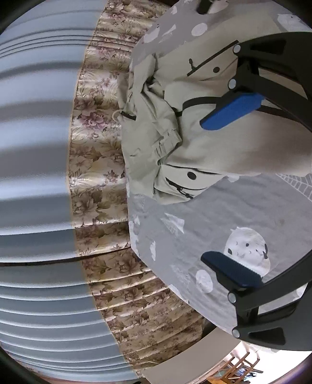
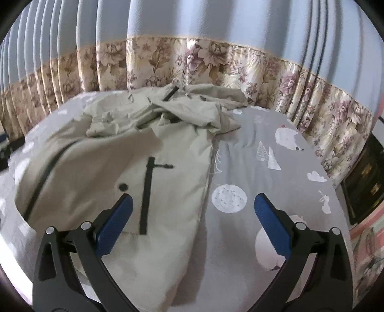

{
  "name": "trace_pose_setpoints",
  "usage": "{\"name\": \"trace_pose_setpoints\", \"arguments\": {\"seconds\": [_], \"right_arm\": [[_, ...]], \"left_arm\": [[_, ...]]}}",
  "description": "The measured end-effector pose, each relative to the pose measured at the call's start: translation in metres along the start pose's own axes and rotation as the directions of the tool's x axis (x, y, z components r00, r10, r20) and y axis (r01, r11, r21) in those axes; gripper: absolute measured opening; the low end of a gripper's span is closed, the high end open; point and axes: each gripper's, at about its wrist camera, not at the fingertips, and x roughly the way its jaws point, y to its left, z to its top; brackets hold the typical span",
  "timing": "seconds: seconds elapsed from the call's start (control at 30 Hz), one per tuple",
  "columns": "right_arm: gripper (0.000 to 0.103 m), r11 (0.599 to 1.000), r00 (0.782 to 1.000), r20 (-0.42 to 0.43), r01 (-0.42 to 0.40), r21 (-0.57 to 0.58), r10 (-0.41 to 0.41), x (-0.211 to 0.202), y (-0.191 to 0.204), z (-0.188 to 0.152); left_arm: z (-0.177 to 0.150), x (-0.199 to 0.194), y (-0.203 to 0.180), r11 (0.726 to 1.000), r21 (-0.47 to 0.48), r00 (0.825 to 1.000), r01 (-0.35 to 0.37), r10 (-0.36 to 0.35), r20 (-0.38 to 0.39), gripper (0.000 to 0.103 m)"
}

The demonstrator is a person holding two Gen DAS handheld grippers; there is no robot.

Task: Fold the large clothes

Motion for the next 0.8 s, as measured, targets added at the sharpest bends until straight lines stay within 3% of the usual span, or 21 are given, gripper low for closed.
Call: {"name": "trace_pose_setpoints", "arguments": {"seconds": [0.13,0.2,0.37,0.47,0.8], "right_arm": [[0.100,0.989,0.997,0.042,0.062,-0.133,-0.057,0.006,0.016,0.003],[0.100,0.986,0.998,0.048,0.040,-0.161,-0.033,0.007,0.020,0.003],[0.100,0.993,0.997,-0.035,-0.074,-0.087,0.072,0.014,0.014,0.010],[0.100,0.998,0.995,-0.103,-0.014,-0.055,0.008,0.024,0.011,0.011],[0.100,1.000,0.994,-0.104,-0.015,0.018,0.017,0.019,0.001,-0.003]], "left_arm": [[-0.003,0.012,0.008,0.998,-0.054,0.998,0.023,-0.026,-0.050,0.101],[-0.004,0.013,0.009,0.998,-0.055,0.998,0.022,-0.025,-0.053,0.101],[-0.003,0.018,0.010,0.998,-0.063,0.998,0.025,-0.028,-0.056,0.101],[0.002,0.020,0.009,0.998,-0.056,0.998,0.030,-0.033,-0.053,0.101],[0.000,0.023,0.012,0.997,-0.062,0.997,0.050,-0.053,-0.062,0.101]]}}
